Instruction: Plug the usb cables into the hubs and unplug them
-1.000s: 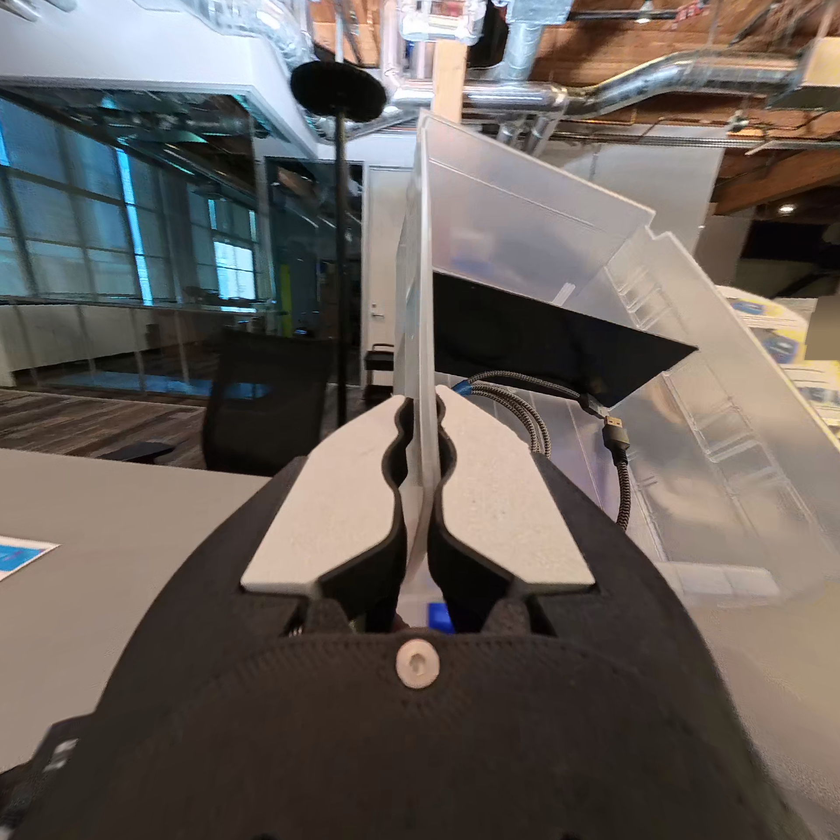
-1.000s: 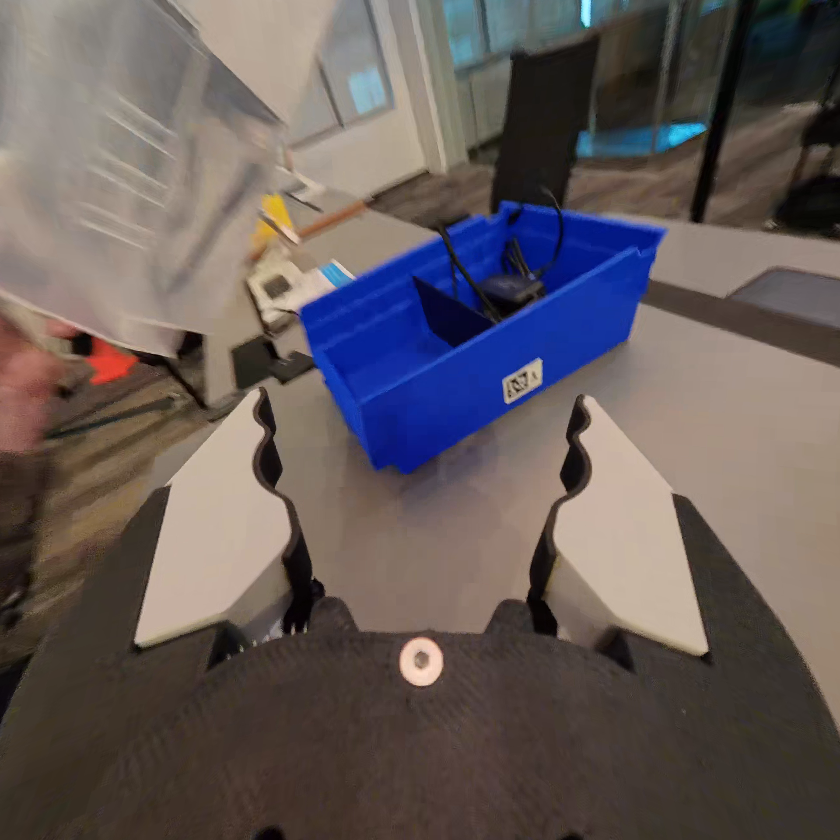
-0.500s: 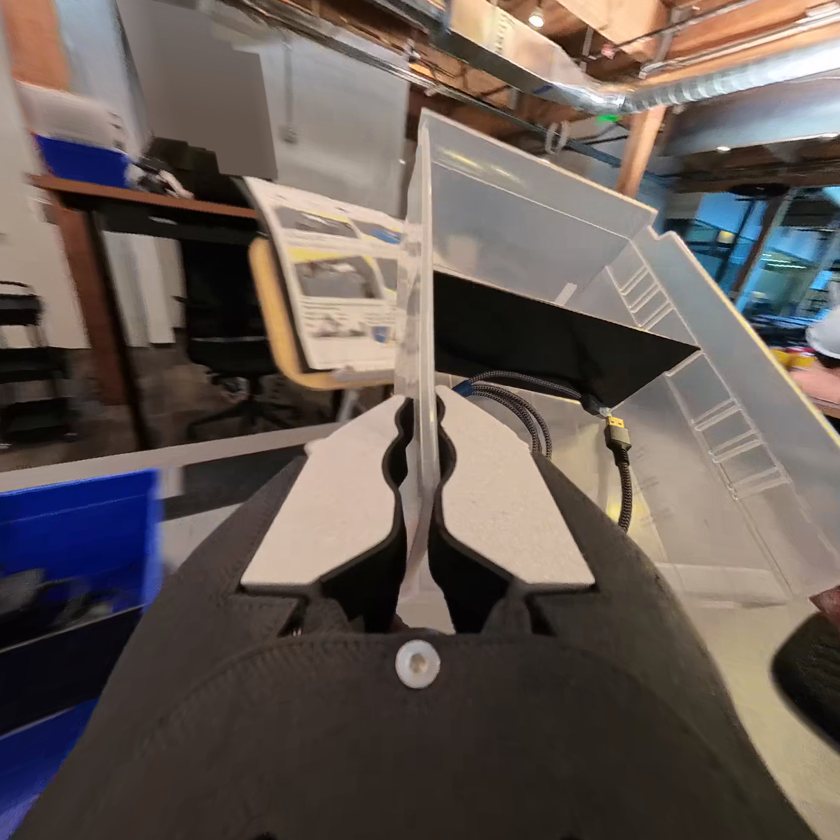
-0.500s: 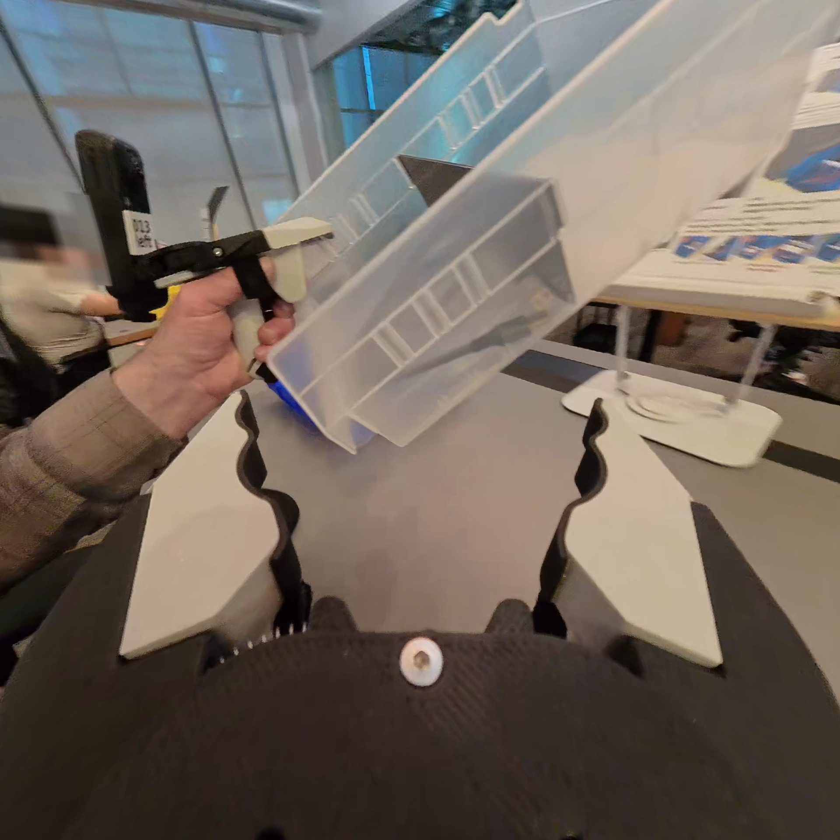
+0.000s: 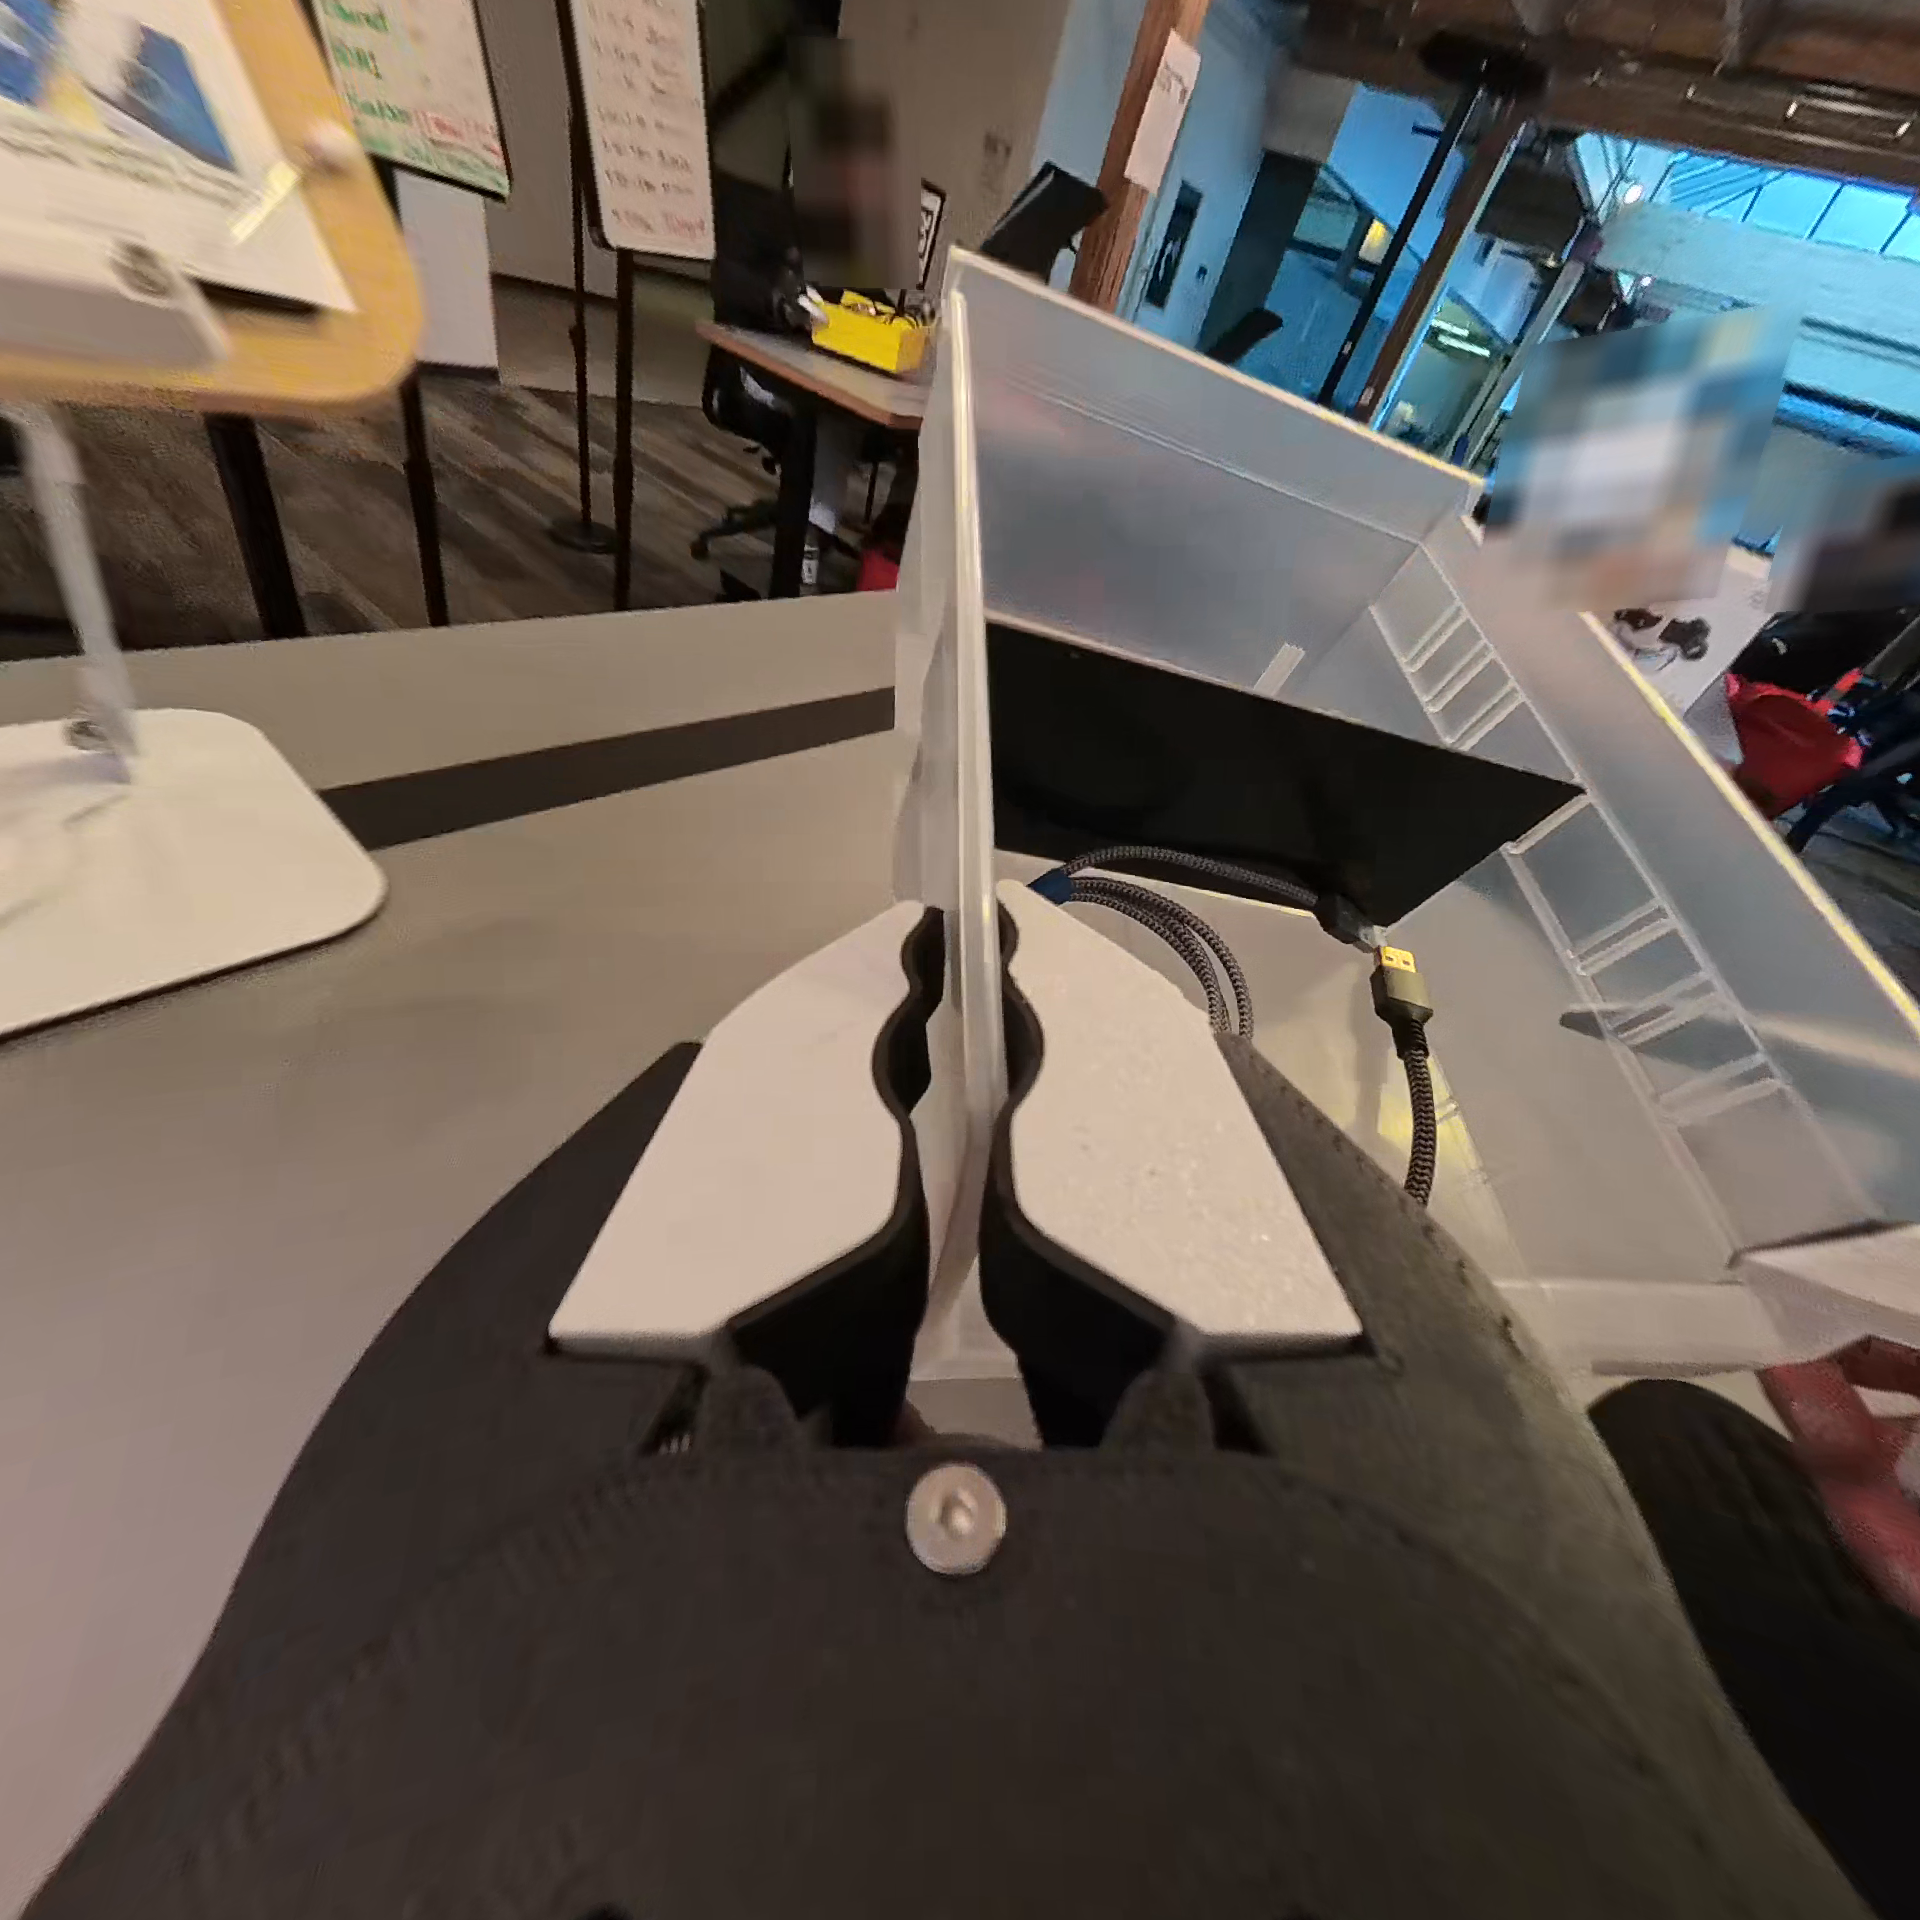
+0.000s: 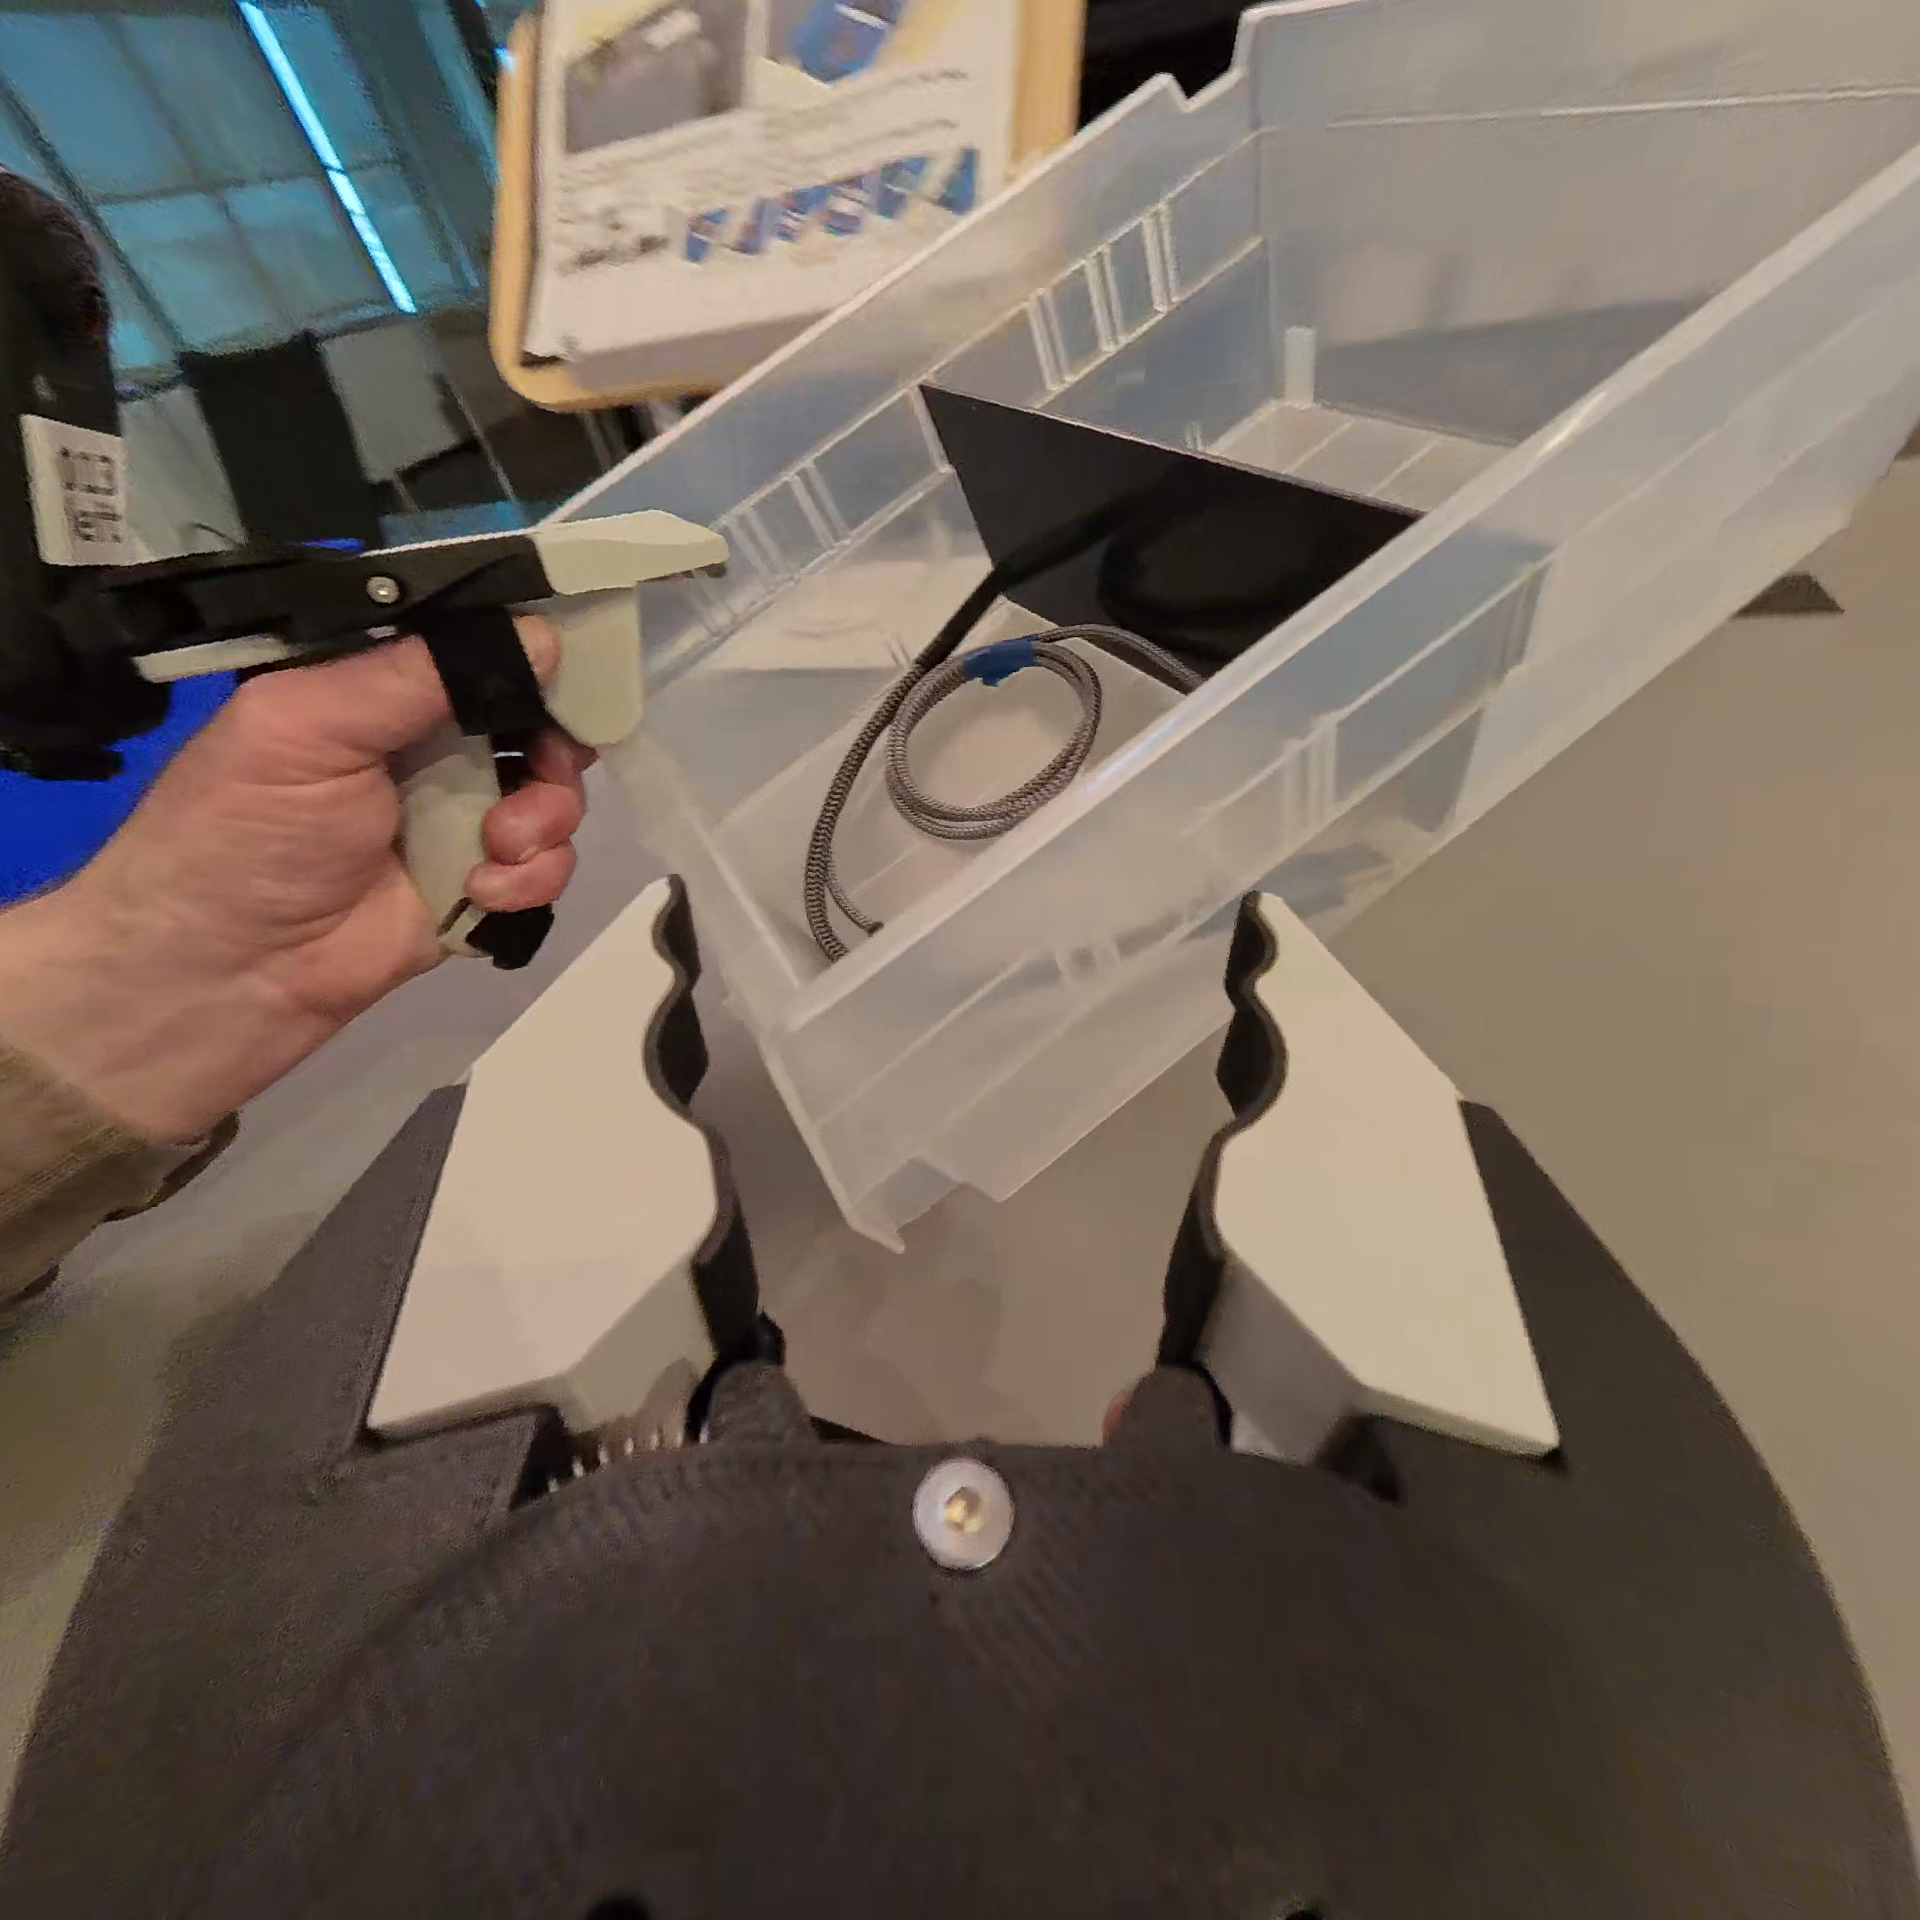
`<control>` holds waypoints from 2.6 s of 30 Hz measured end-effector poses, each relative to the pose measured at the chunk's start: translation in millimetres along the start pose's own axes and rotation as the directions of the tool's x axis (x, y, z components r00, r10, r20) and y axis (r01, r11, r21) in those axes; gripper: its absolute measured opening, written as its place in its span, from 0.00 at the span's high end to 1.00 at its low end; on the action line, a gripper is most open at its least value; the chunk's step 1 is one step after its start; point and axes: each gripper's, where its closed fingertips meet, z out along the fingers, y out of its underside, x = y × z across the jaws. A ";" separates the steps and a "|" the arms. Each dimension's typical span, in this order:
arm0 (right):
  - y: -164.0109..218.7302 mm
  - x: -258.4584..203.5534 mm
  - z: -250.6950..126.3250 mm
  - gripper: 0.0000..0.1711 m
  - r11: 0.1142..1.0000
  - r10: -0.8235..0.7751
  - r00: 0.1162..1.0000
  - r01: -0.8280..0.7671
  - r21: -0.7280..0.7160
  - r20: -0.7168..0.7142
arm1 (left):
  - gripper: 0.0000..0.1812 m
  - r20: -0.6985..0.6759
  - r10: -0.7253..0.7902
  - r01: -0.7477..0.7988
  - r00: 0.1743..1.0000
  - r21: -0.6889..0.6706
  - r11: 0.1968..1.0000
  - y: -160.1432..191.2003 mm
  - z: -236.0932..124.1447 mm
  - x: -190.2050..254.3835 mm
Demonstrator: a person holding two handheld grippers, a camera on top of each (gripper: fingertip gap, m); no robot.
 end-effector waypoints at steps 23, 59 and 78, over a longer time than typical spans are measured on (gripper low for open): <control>33.4 211.8 30.5 0.53 0.945 0.034 0.989 -0.078 -0.319 -0.141 | 0.77 -0.098 0.010 -0.038 0.995 -0.290 0.956 83.5 116.1 92.2; -175.3 114.5 14.1 0.53 0.896 -0.432 0.897 0.439 0.067 -0.094 | 0.64 -0.065 0.250 -0.245 0.966 0.074 0.967 -63.7 26.6 65.5; -222.0 -118.5 138.8 0.58 0.907 -0.360 0.870 0.243 0.343 0.337 | 0.70 0.303 0.388 -0.454 0.871 0.190 0.871 -156.9 -113.4 -94.2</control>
